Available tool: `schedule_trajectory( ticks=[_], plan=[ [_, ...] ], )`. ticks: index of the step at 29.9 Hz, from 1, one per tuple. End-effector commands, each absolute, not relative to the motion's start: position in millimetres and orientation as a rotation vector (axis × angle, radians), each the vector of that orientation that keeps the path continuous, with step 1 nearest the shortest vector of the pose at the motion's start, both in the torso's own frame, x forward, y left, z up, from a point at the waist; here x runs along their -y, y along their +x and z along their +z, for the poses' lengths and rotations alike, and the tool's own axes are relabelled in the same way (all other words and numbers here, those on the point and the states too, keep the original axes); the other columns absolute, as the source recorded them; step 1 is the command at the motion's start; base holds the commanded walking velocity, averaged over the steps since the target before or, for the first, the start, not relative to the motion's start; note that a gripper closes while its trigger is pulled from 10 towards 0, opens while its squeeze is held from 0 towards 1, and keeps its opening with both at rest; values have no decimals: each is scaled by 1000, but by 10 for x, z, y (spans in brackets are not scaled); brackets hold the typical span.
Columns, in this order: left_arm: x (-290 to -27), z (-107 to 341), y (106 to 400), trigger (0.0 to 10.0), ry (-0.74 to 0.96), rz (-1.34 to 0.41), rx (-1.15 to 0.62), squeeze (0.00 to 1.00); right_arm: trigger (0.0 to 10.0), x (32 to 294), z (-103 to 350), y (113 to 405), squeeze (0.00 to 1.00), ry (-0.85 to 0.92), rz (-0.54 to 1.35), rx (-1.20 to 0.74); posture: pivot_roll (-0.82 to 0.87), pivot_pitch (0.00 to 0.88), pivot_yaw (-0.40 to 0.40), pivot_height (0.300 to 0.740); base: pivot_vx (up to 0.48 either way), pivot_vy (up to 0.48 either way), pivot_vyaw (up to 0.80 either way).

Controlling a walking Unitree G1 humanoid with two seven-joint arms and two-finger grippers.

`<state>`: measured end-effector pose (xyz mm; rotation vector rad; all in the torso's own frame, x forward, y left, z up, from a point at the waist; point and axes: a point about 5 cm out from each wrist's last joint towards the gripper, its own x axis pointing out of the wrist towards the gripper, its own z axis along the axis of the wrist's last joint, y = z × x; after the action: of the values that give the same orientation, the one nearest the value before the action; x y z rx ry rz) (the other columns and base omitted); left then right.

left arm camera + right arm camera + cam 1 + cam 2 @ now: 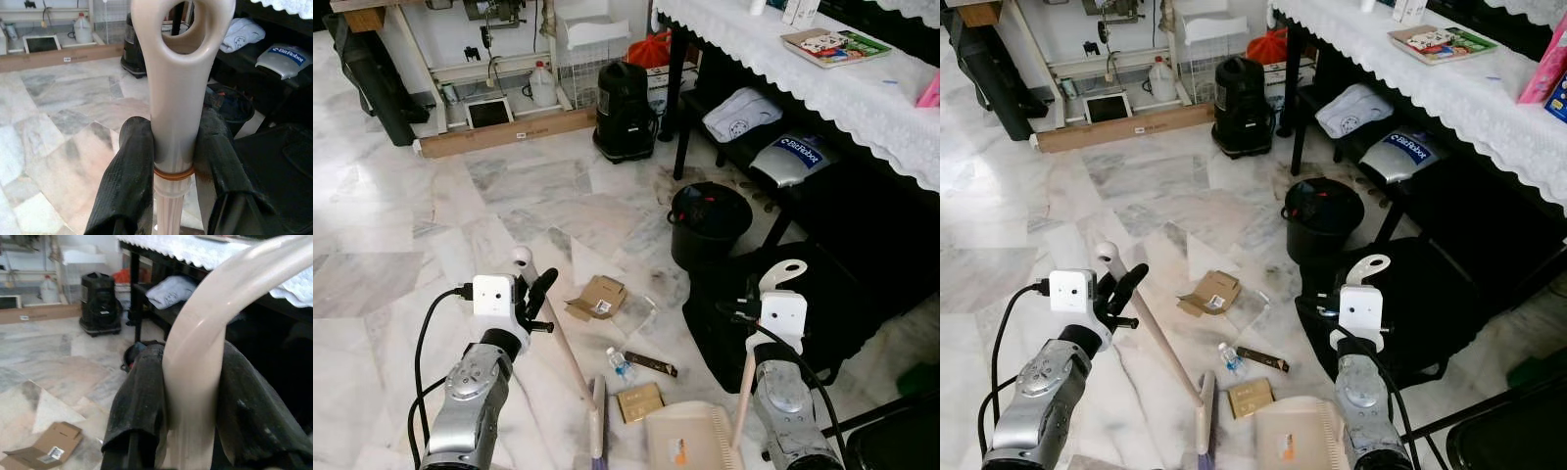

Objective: Sweep floor

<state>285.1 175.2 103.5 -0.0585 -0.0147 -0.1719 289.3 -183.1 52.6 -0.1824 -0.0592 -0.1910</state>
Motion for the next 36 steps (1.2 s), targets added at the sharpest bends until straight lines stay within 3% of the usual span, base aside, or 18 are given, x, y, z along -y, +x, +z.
schedule_trajectory(
  ticks=[1, 13, 18, 36],
  plan=[
    [-1783, 1068, 2830, 10000, -42, -174, 20, 0, 10000, 1847, 547, 2893, 0, -196, -202, 82, 13, 152, 4, 740, 0, 0, 0],
    [-1839, 1216, 2839, 10000, 24, -156, 83, 0, 10000, 1980, 652, 2912, 0, -233, -262, 143, 12, 137, 8, 740, 0, 0, 0],
    [-1795, 1352, 2860, 10000, -114, -207, 117, 0, 10000, 1936, 669, 2922, 0, -227, -255, 155, 12, 124, 10, 740, 0, 0, 0],
    [-1872, 1463, 2816, 10000, -152, -228, 107, 0, 10000, 1694, 592, 3033, 0, -191, -190, 100, 79, 110, 11, 740, 0, 0, 0]
  ],
)
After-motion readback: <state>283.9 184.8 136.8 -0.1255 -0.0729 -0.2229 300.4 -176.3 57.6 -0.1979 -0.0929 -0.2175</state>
